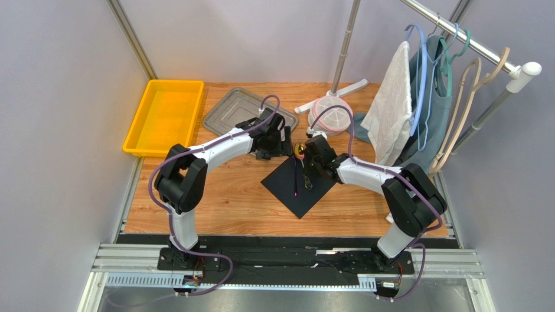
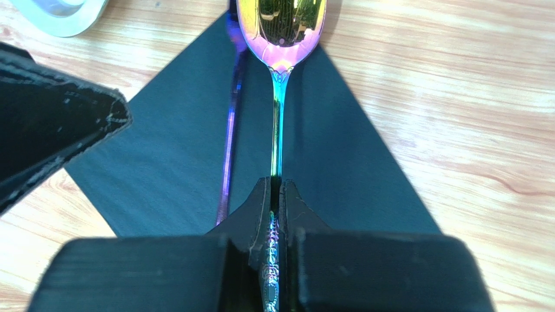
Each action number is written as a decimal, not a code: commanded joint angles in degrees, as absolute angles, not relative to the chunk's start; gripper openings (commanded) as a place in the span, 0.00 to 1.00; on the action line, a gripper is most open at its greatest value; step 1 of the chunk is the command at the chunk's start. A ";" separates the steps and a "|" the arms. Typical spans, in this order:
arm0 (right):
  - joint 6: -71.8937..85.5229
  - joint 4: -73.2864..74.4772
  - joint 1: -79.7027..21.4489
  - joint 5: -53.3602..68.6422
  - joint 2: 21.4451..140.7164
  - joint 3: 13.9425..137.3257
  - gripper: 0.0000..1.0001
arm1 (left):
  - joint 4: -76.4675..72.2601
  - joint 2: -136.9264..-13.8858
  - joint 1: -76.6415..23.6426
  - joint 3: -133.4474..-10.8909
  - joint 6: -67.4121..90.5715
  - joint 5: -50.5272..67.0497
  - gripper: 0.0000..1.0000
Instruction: Place the utensils on the paper napkin and roll it up
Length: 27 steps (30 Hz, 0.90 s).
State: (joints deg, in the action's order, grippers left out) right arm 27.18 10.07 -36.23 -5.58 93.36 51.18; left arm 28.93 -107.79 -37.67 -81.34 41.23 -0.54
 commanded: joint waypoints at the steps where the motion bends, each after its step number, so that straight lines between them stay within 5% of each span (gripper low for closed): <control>1: 28.30 5.71 -37.09 -6.24 94.92 54.23 0.00 | 27.42 -103.46 -35.87 -79.72 37.71 0.79 0.95; 8: 29.35 5.98 -37.27 -6.06 97.03 54.93 0.00 | 26.19 -101.25 -33.75 -78.05 36.30 1.84 0.98; 15: 29.97 7.65 -37.27 -4.57 99.05 56.16 0.19 | 26.10 -100.99 -33.66 -76.47 35.33 2.55 0.99; 27: 28.04 12.39 -37.09 -2.82 94.58 58.44 0.35 | 25.84 -98.01 -33.31 -74.36 29.37 3.51 0.99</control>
